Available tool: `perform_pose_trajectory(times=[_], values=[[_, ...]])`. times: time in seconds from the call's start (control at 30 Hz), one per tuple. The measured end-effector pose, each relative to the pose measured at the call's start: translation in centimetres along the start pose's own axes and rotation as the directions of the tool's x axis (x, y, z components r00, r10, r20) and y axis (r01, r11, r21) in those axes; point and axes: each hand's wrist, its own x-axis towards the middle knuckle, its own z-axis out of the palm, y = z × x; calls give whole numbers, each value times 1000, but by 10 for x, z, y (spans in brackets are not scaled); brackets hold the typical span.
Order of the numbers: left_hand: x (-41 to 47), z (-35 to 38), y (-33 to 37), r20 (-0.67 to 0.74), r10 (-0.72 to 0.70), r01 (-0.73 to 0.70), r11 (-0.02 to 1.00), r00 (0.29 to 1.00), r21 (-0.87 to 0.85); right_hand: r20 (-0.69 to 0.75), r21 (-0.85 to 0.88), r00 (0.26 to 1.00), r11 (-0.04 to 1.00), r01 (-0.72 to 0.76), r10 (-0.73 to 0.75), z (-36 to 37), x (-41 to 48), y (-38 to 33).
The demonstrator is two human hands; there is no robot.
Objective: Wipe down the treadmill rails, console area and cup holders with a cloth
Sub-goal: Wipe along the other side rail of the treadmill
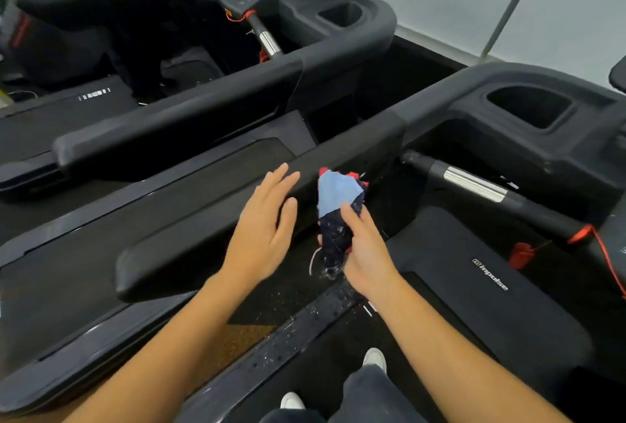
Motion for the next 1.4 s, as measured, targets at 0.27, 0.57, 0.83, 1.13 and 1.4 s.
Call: perform_pose_trajectory(times=[0.27,0.57,0.83,1.13,1.4], values=[[48,-24,-51,14,-121,108,926,993,361,-404,-202,887,967,154,-226,-48,94,-51],[48,-20,-50,67,-213,180,926,975,333,-339,-474,862,860,191,-378,1,92,-28],[49,-19,-51,57,-244,216,927,968,308,-161,-534,892,797,281,-422,48,36,32],[45,-21,-49,60,-266,236,923,962,302,12,-569,933,765,303,-361,54,10,65],[45,-23,-50,58,-260,233,930,964,285,-171,-576,870,764,292,-462,19,59,2]])
